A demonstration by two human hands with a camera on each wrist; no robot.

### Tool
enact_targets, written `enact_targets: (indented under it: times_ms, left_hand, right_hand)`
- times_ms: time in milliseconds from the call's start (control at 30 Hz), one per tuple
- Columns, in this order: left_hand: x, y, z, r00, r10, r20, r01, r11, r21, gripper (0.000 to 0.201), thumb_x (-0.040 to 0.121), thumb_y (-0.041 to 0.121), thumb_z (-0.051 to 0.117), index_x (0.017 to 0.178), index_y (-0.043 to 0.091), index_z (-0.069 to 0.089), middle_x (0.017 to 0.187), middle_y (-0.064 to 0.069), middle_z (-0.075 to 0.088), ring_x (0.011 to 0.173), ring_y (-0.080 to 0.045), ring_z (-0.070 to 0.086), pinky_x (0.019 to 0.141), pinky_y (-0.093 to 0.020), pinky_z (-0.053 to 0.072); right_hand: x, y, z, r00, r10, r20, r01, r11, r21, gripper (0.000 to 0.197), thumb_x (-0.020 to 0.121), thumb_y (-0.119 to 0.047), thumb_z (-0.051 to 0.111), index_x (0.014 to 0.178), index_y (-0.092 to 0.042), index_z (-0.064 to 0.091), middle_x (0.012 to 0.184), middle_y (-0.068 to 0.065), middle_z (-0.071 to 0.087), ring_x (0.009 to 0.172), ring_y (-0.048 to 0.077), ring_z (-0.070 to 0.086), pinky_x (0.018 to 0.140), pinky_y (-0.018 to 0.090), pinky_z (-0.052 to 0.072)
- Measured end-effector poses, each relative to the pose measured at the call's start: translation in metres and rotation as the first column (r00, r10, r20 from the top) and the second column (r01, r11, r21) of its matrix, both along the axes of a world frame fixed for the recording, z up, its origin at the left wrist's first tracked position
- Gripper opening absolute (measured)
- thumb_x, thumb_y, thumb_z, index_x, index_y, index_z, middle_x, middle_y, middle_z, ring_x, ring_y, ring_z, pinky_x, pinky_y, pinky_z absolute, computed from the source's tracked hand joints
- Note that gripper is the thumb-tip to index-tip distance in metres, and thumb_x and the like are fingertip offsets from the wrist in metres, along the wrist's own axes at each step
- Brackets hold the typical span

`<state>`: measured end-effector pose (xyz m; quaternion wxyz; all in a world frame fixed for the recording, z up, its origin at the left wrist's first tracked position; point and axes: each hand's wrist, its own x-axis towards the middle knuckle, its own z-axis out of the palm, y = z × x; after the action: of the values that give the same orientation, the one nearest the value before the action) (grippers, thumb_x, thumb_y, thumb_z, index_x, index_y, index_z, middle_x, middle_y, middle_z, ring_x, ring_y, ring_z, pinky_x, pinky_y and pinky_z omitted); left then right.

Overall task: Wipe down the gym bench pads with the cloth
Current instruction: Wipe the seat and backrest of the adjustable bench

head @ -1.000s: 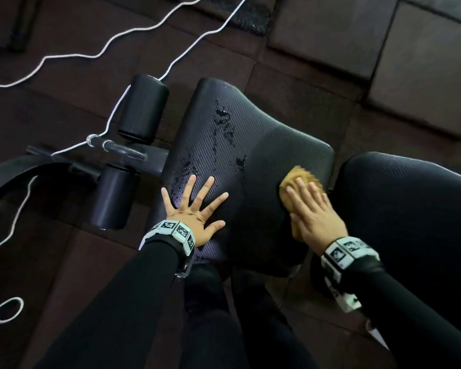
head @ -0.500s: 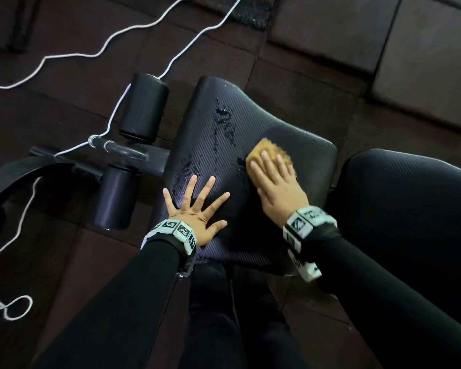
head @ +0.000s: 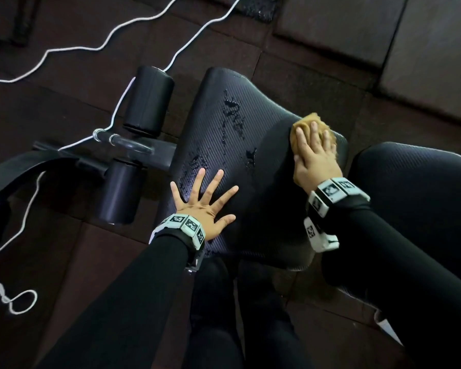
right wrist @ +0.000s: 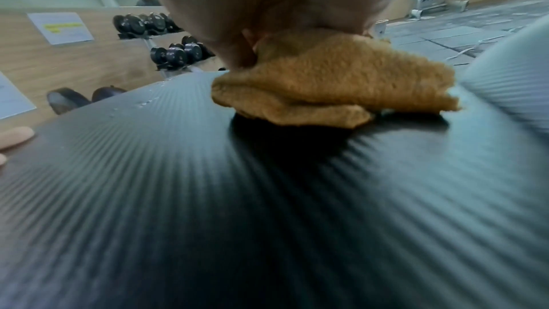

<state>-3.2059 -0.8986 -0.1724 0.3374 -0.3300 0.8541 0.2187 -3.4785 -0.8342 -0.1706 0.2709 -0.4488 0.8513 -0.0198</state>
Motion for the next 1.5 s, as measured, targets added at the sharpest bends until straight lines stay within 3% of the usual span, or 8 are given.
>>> enact_targets:
  times_ms: [267, 400, 500, 633, 833, 1267, 1400, 1500]
  left_hand:
    - [0.002, 0.002, 0.001, 0.999, 0.014, -0.037, -0.013, 1.0, 0.005, 0.065, 0.085, 0.075, 0.015, 0.12, 0.064, -0.038, 0.137, 0.021, -0.052, 0.124, -0.019, -0.053, 0.087, -0.069, -0.033]
    - [0.008, 0.0, 0.006, 0.984, 0.061, -0.17, -0.057, 0.998, 0.027, 0.069, 0.085, 0.073, 0.021, 0.129, 0.062, -0.031, 0.142, 0.024, -0.045, 0.13, -0.012, -0.046, 0.099, -0.07, -0.022]
    - [0.019, 0.006, 0.01, 0.927, 0.303, -0.222, -0.312, 0.95, -0.01, 0.093, 0.079, 0.075, 0.04, 0.136, 0.05, -0.029, 0.151, 0.009, -0.037, 0.138, -0.014, -0.034, 0.111, -0.066, -0.006]
    - [0.037, 0.015, 0.011, 0.688, 0.722, -0.074, -0.715, 0.692, 0.099, 0.119, 0.054, 0.089, 0.052, 0.128, 0.057, -0.036, 0.152, 0.008, -0.036, 0.144, -0.023, -0.022, 0.112, -0.06, -0.003]
    - [0.041, 0.009, 0.0, 0.713, 0.701, 0.0, -0.69, 0.701, 0.179, 0.122, 0.052, 0.091, 0.051, 0.118, 0.058, -0.046, 0.134, 0.015, -0.053, 0.142, -0.026, -0.024, 0.112, -0.059, -0.003]
    - [0.039, 0.006, 0.007, 0.75, 0.659, 0.059, -0.654, 0.725, 0.218, 0.123, 0.057, 0.086, 0.056, 0.113, 0.057, -0.05, 0.129, 0.012, -0.058, 0.14, -0.028, -0.029, 0.111, -0.06, -0.005]
    - [0.04, 0.006, 0.007, 0.75, 0.659, 0.061, -0.655, 0.725, 0.213, 0.123, 0.055, 0.087, 0.055, 0.113, 0.057, -0.05, 0.134, 0.011, -0.054, 0.141, -0.027, -0.027, 0.111, -0.061, -0.003]
    - [0.039, 0.006, 0.008, 0.753, 0.655, 0.064, -0.652, 0.729, 0.206, 0.123, 0.055, 0.088, 0.054, 0.112, 0.057, -0.05, 0.131, 0.013, -0.056, 0.141, -0.026, -0.027, 0.111, -0.06, -0.002]
  right_hand:
    - [0.067, 0.021, 0.01, 0.974, 0.221, 0.043, -0.217, 0.973, -0.08, 0.062, 0.093, -0.023, 0.046, 0.149, -0.027, 0.018, 0.158, 0.002, 0.007, 0.144, 0.034, 0.006, 0.115, 0.047, 0.006]
    - [0.055, 0.062, 0.016, 0.962, 0.257, 0.098, -0.254, 0.966, -0.042, 0.065, 0.095, -0.026, 0.046, 0.146, -0.033, 0.006, 0.153, -0.012, -0.005, 0.145, 0.027, 0.003, 0.116, 0.043, 0.005]
    - [0.036, 0.069, 0.019, 0.99, 0.092, 0.108, -0.098, 0.994, 0.056, 0.065, 0.095, -0.024, 0.046, 0.147, -0.034, 0.008, 0.156, -0.011, -0.006, 0.146, 0.025, -0.002, 0.115, 0.047, 0.004]
    - [0.017, 0.036, 0.017, 0.99, -0.063, 0.127, 0.053, 0.995, 0.08, 0.064, 0.095, -0.017, 0.046, 0.149, -0.031, 0.013, 0.158, -0.002, -0.006, 0.144, 0.03, -0.009, 0.115, 0.048, -0.003]
    - [0.003, -0.027, 0.008, 0.991, -0.007, 0.133, 0.001, 0.999, 0.048, 0.065, 0.095, -0.016, 0.045, 0.149, -0.029, 0.011, 0.158, -0.001, -0.008, 0.144, 0.032, -0.012, 0.113, 0.05, -0.006]
    - [0.004, -0.11, 0.0, 0.987, 0.099, 0.127, -0.107, 0.993, 0.056, 0.06, 0.096, -0.034, 0.04, 0.148, -0.039, 0.009, 0.158, -0.006, -0.005, 0.145, 0.031, -0.004, 0.114, 0.051, -0.002]
    - [0.042, -0.142, 0.001, 0.943, 0.328, 0.058, -0.326, 0.945, -0.034, 0.059, 0.097, -0.031, 0.041, 0.149, -0.032, 0.014, 0.159, 0.001, -0.001, 0.144, 0.037, -0.001, 0.112, 0.056, 0.002]
    - [0.078, -0.119, 0.002, 0.805, 0.593, -0.007, -0.592, 0.803, -0.066, 0.06, 0.094, -0.026, 0.047, 0.148, -0.026, 0.02, 0.158, 0.006, 0.008, 0.143, 0.041, 0.005, 0.111, 0.059, 0.008]
